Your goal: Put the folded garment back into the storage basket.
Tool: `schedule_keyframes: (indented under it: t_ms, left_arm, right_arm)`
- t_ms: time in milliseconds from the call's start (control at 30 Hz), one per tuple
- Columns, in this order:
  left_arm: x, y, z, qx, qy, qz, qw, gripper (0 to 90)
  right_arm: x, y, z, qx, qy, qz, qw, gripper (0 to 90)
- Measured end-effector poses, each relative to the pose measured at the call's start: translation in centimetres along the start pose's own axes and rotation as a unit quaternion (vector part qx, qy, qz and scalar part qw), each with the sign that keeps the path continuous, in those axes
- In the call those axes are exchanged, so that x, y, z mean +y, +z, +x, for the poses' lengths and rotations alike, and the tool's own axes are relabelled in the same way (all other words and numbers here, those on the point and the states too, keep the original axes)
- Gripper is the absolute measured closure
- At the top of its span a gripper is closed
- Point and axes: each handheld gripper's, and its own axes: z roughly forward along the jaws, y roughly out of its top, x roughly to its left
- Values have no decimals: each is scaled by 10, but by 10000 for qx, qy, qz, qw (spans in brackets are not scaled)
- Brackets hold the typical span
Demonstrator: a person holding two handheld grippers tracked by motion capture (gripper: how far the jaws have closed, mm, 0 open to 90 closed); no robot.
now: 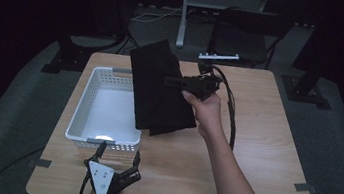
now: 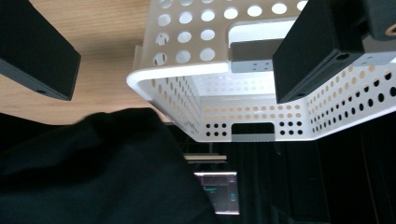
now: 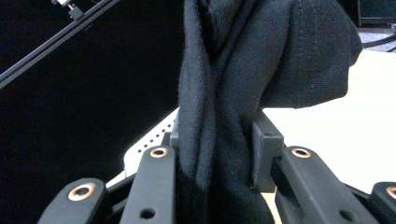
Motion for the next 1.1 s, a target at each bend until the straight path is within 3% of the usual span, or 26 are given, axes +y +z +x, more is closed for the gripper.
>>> schedule_keyframes:
  t_ms: [400, 1100]
  left_arm:
    - [0, 0, 0, 1, -6, -12, 10000, 22]
    - [0, 0, 0, -1, -11, -23, 10000, 22]
  right_arm:
    - [2, 32, 5, 118, 74, 80, 9999, 688]
    - [5, 87, 17, 238, -11, 324, 9992, 688]
